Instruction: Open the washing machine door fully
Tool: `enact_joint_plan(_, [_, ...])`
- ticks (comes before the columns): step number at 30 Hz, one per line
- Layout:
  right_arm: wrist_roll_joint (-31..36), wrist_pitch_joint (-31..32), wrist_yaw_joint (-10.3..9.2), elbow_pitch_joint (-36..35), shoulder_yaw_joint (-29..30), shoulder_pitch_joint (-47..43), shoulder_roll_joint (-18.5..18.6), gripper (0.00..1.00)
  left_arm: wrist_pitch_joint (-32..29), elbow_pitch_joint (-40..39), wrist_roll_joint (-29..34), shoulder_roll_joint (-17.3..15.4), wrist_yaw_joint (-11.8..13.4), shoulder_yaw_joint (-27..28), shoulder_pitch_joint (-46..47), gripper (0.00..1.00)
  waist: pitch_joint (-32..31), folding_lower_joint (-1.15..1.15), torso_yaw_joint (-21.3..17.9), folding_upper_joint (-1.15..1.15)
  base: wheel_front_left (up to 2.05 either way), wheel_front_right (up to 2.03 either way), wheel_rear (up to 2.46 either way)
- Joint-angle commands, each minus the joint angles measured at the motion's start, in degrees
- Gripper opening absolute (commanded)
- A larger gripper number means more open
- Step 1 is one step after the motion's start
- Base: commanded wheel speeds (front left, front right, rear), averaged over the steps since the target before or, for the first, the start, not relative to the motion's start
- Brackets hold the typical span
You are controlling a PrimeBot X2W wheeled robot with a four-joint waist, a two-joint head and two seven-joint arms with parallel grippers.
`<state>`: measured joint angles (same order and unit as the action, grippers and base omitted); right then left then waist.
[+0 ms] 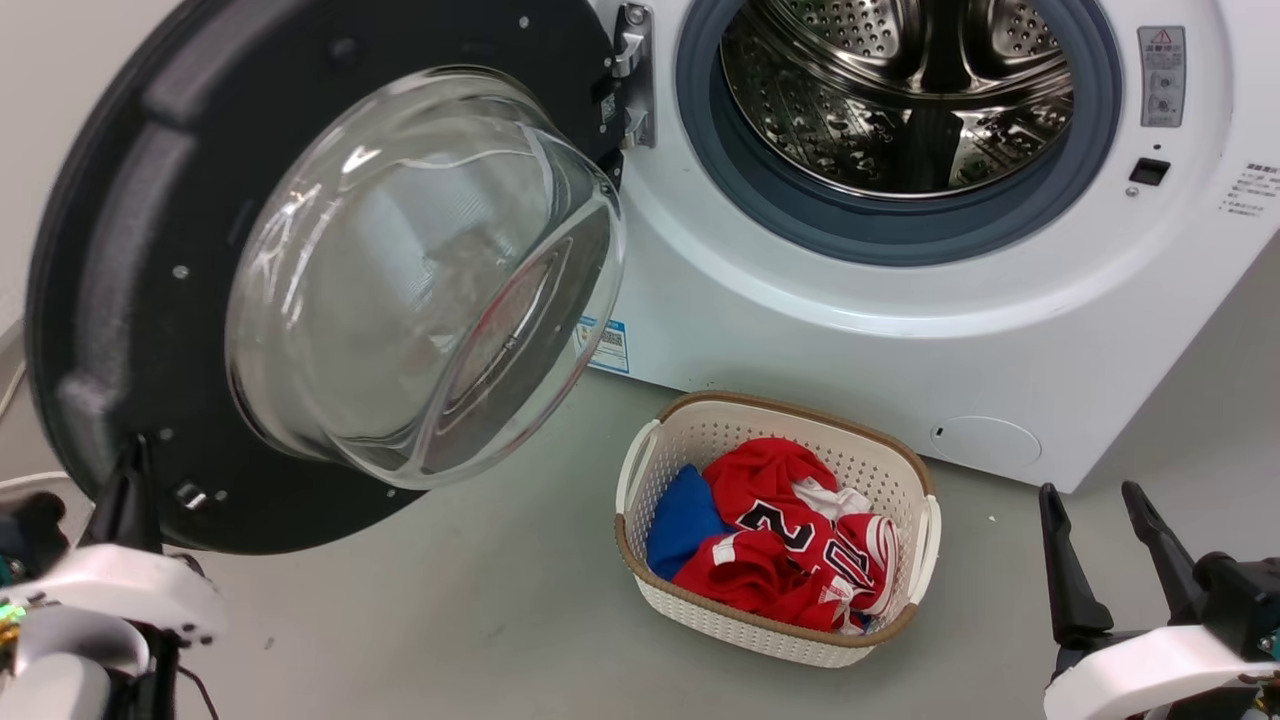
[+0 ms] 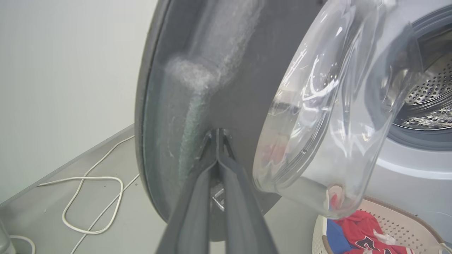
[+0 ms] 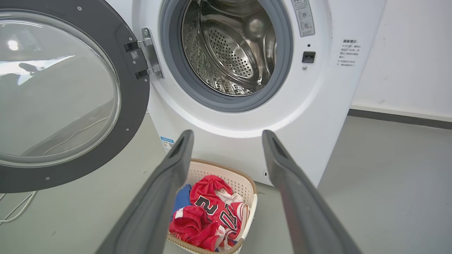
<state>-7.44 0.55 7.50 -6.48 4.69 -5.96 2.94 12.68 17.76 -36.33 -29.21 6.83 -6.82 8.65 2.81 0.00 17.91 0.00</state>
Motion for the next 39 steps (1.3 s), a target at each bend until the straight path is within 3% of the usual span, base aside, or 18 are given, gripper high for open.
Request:
enact_joint_plan(1, [0.45,0.17,-0.01,-0.32,-0.06,0.59,-0.11,1.0,0.5,1.43,-0.05,-0.56,-0.36,0.57,1.78,0.0,0.29,0.0,-0.22,0.0,0.0,0.0,0.0])
enact_joint_plan(9, [0.79,0.64,-0.01,-0.61,-0.22,1.1,-0.11,1.0,1.83,12.09,-0.26,-2.74,-3.4,2.46,8.95,0.0,0.69,0.0,-1.11,0.0,0.0,0.0,0.0])
enact_joint_plan(18, [0.04,-0.02,-0.01,0.37,-0.1,1.06,-0.11,1.0,2.52,17.94,1.46,-1.52,-5.14,3.16,12.61,0.0,-0.14,0.0,-1.61,0.0,0.0,0.0,0.0])
enact_joint_plan(28, [-1.33,-1.42,-0.01,2.68,-0.21,-0.8,-0.11,1.0,2.54,8.81,7.13,4.3,-2.89,5.55,4.68,0.0,-3.28,0.0,-1.28,0.0,0.0,0.0,0.0])
enact_joint_plan(30, [-1.6,-1.71,-0.01,3.04,-0.38,-0.92,-0.11,1.0,2.5,6.26,7.9,5.61,-3.37,5.46,2.19,0.0,-3.81,0.0,-1.36,0.0,0.0,0.0,0.0])
enact_joint_plan(39, [-2.53,-2.7,-0.01,5.12,-2.25,-0.75,-0.11,1.0,2.5,-2.22,12.18,9.92,-2.42,1.95,-5.9,0.0,-5.81,0.0,-3.19,0.0,0.0,0.0,0.0])
